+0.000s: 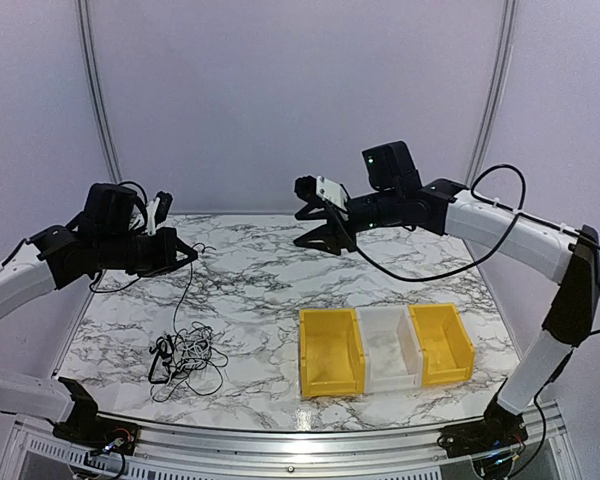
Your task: Untangle the cables
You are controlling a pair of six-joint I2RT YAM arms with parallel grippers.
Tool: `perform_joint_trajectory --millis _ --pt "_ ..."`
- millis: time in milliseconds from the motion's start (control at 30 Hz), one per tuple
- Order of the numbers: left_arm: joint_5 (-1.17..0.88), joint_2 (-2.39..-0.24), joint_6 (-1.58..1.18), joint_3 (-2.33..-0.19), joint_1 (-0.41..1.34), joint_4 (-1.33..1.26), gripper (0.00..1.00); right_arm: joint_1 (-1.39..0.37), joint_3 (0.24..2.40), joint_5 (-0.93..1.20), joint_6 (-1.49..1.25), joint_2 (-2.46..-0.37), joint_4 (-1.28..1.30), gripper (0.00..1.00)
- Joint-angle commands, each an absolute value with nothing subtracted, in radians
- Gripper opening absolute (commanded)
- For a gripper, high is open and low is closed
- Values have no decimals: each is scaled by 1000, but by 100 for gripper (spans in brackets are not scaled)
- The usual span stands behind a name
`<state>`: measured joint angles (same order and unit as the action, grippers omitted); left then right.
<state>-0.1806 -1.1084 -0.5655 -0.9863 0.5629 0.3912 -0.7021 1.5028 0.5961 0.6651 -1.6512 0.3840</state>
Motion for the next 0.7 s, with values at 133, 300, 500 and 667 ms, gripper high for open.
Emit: perform_joint_trajectory --millis 133,300,500,667 --pt "-380 -1141 -540 -1059 594 261 0 -816 1729 643 681 -1809 393 57" --pt "-391 -1145 -537 -1075 621 255 0 -859 1765 631 614 -1868 333 58" --pt "-402 -1149 -541 -1066 646 249 0 -874 1817 583 494 -1936 253 56" --pt "-400 -1149 -547 -1069 658 243 0 -883 1828 562 476 -1957 228 51"
